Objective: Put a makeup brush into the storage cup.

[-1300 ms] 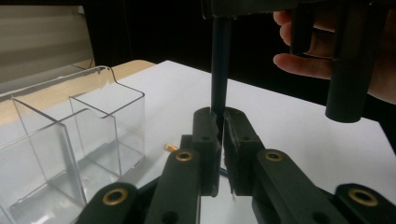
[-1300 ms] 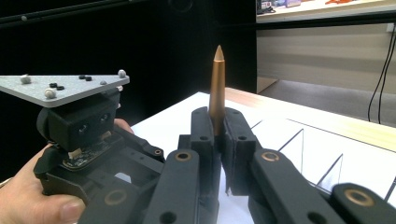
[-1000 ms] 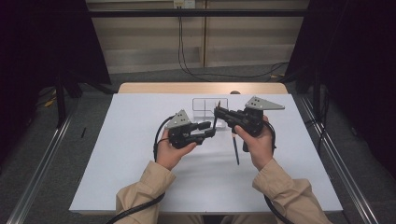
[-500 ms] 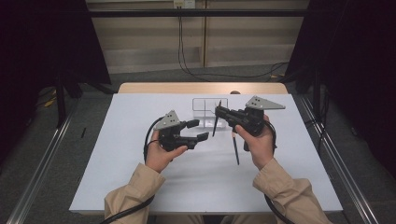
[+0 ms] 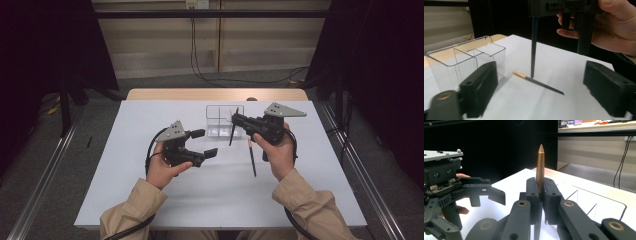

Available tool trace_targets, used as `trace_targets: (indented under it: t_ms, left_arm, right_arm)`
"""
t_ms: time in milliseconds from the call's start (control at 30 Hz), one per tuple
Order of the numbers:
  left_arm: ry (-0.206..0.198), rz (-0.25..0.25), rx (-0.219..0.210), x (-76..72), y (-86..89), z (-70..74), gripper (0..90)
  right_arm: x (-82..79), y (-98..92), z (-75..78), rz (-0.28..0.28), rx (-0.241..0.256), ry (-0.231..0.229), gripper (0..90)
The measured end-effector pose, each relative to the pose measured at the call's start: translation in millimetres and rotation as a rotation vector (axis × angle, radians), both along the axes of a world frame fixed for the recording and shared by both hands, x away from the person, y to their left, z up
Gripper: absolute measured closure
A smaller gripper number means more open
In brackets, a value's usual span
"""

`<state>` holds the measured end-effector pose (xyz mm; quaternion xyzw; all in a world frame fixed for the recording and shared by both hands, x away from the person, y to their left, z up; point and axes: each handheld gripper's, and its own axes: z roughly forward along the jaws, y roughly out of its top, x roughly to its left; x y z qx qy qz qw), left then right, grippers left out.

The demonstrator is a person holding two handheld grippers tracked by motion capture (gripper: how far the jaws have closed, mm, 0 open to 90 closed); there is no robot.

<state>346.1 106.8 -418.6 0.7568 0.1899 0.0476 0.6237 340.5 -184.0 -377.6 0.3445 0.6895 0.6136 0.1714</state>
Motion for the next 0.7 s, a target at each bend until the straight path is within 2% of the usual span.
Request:
trace_targets:
  t_ms: [167, 400, 667, 700]
  left_arm:
    - [0.002, -0.006, 0.004, 0.1, 5.5, 0.1, 3.8]
    - [-0.006, -0.032, -0.005, -4.5, 15.7, 2.2, 0.5]
    - [-0.069, -0.054, -0.009, -11.3, 30.6, 8.8, 0.5]
    - [-0.067, -0.055, -0.009, -12.1, 32.1, 9.7, 0.5]
  right_arm:
    - [0.8, -1.1, 0.0, -0.002, 0.001, 0.0, 84.4]
    - [1.0, -3.4, -0.1, -0.006, 0.004, 0.005, 84.4]
    - [1.4, -4.4, 0.0, -0.009, 0.002, 0.001, 84.4]
    - [1.5, -4.4, -0.4, -0.008, 0.004, 0.003, 84.4]
